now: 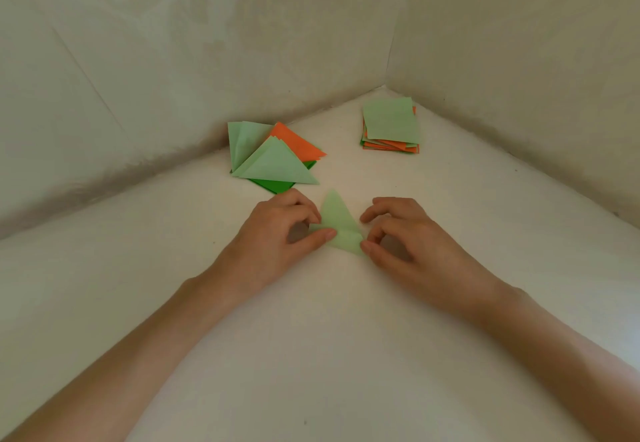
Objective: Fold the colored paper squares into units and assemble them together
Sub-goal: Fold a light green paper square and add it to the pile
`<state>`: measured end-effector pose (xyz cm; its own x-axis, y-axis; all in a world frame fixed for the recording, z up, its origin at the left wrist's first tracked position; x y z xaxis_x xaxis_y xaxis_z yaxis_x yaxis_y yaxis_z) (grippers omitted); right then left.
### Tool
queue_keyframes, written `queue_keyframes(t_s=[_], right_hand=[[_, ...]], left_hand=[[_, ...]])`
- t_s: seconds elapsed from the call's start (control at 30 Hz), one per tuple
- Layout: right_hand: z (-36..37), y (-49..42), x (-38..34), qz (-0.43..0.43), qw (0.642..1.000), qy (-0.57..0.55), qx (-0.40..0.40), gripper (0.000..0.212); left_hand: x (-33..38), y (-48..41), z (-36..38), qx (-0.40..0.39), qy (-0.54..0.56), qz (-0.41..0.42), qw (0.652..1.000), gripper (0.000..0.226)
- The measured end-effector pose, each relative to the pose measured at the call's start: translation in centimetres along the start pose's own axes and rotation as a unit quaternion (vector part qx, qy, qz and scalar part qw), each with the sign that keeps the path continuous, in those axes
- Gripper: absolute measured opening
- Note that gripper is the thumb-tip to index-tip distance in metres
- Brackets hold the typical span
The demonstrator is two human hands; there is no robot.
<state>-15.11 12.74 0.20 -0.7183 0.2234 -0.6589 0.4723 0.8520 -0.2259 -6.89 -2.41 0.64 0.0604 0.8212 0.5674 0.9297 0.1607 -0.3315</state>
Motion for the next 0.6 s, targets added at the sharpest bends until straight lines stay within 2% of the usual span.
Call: queue_keyframes(t_s=[0.1, 0.17, 0.3, 0.43, 0.6], right_hand=[[0.1, -0.1, 0.1, 0.006, 0.999, 0.041, 0.028, 0.032], [0.3, -0.1, -0.2, -0.014, 0.994, 0.091, 0.054, 0.034], [0.5, 0.0, -0.6, -0.042, 0.986, 0.146, 0.072, 0.026], [0.6, -0.2, -0.6, -0.03, 0.983, 0.168, 0.066, 0.024], [0.8, -0.3, -0.3, -0.035, 0.981, 0.189, 0.041, 0.028]], left_hand=[[-0.6, -0.3, 0.9, 0.021, -0.045, -0.036, 0.998, 0.046], [-0.9, -0.3, 1.0, 0.037, -0.069, -0.048, 0.996, 0.044], [-0.9, -0.2, 0.9, 0.031, -0.11, -0.059, 0.992, 0.044], [-0.5, 0.0, 0.9, 0.031, -0.148, -0.049, 0.987, 0.055], [0.1, 0.0, 0.7, 0.001, -0.091, 0.015, 0.996, 0.032]])
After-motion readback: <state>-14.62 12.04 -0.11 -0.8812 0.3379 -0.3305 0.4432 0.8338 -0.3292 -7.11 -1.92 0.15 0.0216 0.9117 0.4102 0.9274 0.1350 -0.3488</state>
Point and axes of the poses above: each hand's wrist, its own y-axis away from the middle knuckle, its own z-axis out of the palm, x = y × z, the point moved 6 cm from there along -y, towards the middle knuckle, and after that the axes turned 6 degrees about -y, right-handed, at the moved point
